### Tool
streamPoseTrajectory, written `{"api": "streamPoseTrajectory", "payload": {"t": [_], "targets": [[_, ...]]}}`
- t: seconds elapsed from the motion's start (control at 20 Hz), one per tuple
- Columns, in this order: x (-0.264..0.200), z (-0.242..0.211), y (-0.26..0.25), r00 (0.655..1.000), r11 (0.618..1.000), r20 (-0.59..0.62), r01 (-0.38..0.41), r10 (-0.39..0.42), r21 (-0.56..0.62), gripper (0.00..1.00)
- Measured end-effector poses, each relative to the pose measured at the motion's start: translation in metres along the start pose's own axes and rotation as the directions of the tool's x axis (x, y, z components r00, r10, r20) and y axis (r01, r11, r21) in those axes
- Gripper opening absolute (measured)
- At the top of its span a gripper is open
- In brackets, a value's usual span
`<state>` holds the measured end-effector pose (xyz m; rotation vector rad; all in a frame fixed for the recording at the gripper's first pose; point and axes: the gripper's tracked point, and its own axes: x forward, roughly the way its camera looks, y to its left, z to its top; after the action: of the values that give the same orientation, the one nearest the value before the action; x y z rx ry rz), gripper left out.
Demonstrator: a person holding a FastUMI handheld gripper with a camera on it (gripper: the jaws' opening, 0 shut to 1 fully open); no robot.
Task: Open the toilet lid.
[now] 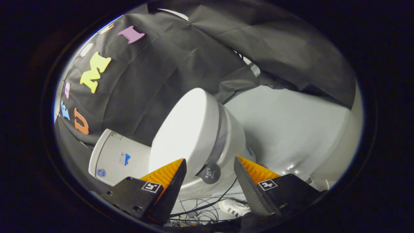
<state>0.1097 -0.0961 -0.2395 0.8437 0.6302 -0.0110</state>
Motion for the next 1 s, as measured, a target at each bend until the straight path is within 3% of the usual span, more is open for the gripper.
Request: {"api": "streamPoseTrajectory", "payload": {"t": [0.5, 0.75, 0.85, 1.0], "targets": [[0.027, -0.031, -0.003, 0.992, 0.996, -0.123, -0.013, 0.023, 0.085, 0.64], [0.03, -0.03, 0.002, 0.991, 0.99, -0.114, -0.057, 0.071, 0.128, 0.37], [0.03, -0.025, 0.003, 0.99, 0.984, -0.108, -0.074, 0.092, 0.16, 0.33], [0.028, -0.025, 0.006, 0.987, 0.98, -0.103, -0.106, 0.124, 0.166, 0.18]]}}
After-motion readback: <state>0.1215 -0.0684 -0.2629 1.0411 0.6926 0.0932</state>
